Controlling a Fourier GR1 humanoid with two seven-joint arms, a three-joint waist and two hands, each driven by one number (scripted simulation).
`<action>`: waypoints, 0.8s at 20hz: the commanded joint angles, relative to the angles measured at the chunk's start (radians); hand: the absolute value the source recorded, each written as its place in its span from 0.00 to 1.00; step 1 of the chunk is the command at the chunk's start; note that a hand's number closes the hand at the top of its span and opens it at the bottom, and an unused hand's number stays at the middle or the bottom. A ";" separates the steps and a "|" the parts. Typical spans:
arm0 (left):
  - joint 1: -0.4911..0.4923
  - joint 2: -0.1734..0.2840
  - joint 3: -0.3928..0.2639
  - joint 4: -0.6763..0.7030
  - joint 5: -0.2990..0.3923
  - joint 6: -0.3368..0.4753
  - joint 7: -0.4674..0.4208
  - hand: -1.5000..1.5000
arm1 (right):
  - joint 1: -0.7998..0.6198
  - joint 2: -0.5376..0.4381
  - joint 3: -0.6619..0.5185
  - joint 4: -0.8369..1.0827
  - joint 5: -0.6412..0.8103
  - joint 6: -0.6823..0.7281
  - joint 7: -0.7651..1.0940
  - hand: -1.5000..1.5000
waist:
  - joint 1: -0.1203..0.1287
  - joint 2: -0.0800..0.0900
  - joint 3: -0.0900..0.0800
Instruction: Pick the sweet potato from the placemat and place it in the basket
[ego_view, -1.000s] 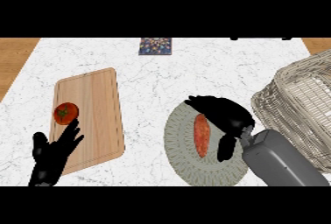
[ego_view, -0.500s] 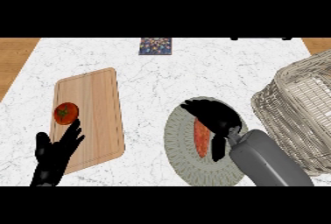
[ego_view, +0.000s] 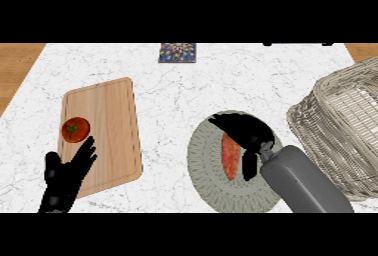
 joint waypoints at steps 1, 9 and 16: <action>0.006 0.035 0.054 0.091 0.053 -0.068 0.009 0.50 | 0.078 0.001 0.029 0.021 0.063 -0.083 -0.048 0.00 | -0.004 0.008 -0.011; -0.014 0.003 0.032 0.088 0.001 -0.048 0.013 0.50 | 0.034 0.018 0.016 0.076 0.121 -0.059 -0.120 1.00 | -0.003 0.008 -0.011; -0.014 -0.025 0.043 0.178 -0.018 -0.046 -0.069 0.50 | 0.006 0.008 0.024 0.086 0.201 -0.139 -0.195 1.00 | -0.008 0.008 -0.012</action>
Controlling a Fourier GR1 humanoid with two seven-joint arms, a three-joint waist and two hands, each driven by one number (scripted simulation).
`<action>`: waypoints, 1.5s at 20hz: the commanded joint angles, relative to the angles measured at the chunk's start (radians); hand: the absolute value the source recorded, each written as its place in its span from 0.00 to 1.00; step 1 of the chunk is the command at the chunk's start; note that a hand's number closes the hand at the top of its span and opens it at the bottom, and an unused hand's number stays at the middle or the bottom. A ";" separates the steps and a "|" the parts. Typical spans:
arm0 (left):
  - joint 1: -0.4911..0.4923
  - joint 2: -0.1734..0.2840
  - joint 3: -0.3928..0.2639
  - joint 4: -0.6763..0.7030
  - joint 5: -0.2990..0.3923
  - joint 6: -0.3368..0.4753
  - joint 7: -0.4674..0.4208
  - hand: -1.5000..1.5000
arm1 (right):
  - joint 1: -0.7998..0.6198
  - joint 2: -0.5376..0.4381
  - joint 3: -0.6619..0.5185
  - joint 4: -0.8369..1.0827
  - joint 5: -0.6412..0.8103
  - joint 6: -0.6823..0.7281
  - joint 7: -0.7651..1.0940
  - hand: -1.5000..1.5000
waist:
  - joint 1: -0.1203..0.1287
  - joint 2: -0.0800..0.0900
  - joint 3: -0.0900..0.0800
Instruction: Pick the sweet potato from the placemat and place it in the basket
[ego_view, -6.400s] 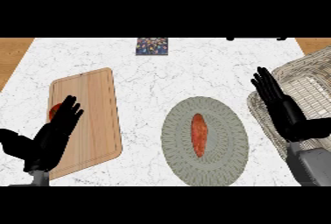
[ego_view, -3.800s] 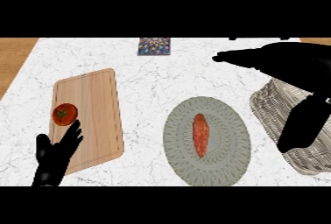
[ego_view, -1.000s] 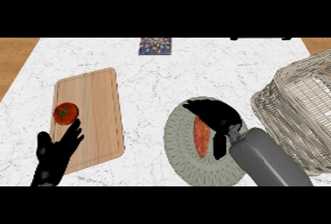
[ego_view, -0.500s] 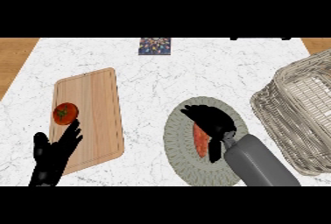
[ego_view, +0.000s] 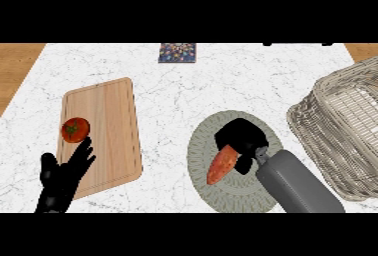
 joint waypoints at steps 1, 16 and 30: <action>0.021 -0.023 -0.023 0.014 -0.009 -0.002 0.058 0.50 | -0.001 -0.016 -0.001 0.030 0.047 -0.020 -0.055 1.00 | 0.000 0.007 -0.012; 0.136 0.028 0.066 -0.031 0.028 -0.015 0.039 0.50 | 0.783 -0.429 0.022 -0.718 0.087 -0.419 -0.077 1.00 | -0.092 -0.011 -0.013; 0.119 -0.039 0.011 -0.043 -0.009 0.032 0.045 0.50 | 1.089 -0.377 -0.413 -1.368 -0.698 -0.416 -0.038 1.00 | -0.076 0.003 -0.012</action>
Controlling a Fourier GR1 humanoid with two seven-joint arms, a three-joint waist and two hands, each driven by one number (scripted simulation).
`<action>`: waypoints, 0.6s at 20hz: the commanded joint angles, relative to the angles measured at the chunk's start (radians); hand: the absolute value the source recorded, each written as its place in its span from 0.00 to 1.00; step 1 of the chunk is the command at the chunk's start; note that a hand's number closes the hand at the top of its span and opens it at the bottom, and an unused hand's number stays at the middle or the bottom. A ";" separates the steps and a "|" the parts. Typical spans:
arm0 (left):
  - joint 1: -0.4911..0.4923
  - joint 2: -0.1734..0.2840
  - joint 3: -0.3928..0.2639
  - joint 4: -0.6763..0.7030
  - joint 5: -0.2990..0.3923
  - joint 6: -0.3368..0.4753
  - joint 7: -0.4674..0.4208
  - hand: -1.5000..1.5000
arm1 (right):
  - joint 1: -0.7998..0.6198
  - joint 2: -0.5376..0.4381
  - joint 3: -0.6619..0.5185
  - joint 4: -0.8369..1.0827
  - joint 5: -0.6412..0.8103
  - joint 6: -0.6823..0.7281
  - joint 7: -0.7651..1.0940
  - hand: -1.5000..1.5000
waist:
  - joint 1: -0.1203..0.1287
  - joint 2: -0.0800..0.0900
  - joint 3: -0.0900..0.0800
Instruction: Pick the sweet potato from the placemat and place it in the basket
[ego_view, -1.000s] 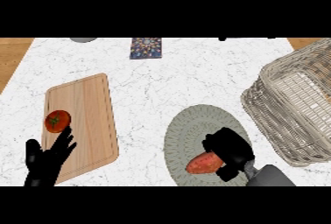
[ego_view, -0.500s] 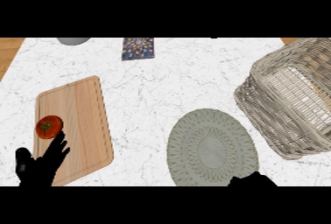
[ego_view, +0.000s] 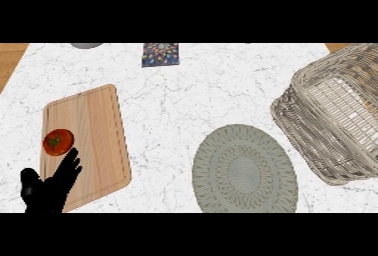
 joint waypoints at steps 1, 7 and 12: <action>0.005 -0.017 -0.021 0.068 -0.030 0.017 0.018 0.50 | 0.084 -0.051 -0.213 -0.217 -0.179 0.020 0.098 1.00 | 0.012 0.011 -0.009; 0.003 -0.005 -0.027 0.077 -0.025 -0.015 0.018 0.50 | 0.006 -0.084 -0.519 -0.174 -0.472 0.058 0.186 1.00 | 0.033 0.010 -0.009; -0.067 0.006 -0.014 0.083 -0.012 -0.020 0.065 0.50 | -0.136 -0.196 -0.778 -0.069 -0.716 0.118 0.334 1.00 | 0.061 0.013 -0.009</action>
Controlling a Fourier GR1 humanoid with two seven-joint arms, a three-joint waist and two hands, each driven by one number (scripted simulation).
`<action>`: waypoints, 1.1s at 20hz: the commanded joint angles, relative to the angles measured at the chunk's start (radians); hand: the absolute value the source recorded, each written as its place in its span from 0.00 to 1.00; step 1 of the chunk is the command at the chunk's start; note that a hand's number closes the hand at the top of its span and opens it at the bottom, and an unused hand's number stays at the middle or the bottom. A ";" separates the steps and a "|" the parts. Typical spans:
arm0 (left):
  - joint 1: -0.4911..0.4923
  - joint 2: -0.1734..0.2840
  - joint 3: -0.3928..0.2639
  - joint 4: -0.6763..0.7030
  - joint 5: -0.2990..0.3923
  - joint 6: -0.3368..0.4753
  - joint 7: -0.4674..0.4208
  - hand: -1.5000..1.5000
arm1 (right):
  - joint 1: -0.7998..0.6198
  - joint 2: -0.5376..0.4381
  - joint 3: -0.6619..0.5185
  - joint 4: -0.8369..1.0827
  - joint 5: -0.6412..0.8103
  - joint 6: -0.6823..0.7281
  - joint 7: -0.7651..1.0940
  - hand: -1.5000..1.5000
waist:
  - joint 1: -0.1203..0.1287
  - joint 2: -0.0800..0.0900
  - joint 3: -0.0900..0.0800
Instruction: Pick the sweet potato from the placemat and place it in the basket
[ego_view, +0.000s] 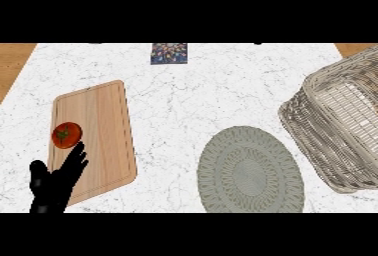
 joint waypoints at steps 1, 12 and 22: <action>0.005 -0.003 -0.026 0.014 -0.015 -0.001 0.065 0.50 | -0.094 -0.103 -0.239 0.030 -0.252 0.056 0.130 1.00 | 0.016 0.004 -0.007; -0.061 -0.026 -0.025 0.131 -0.031 -0.021 0.018 0.50 | -0.414 -0.339 -0.253 0.533 -0.311 0.229 0.124 1.00 | 0.053 0.013 -0.005; -0.009 0.009 0.021 0.114 0.007 -0.070 -0.003 0.50 | -0.556 -0.183 -0.076 0.804 -0.307 0.248 0.037 1.00 | 0.056 0.012 -0.005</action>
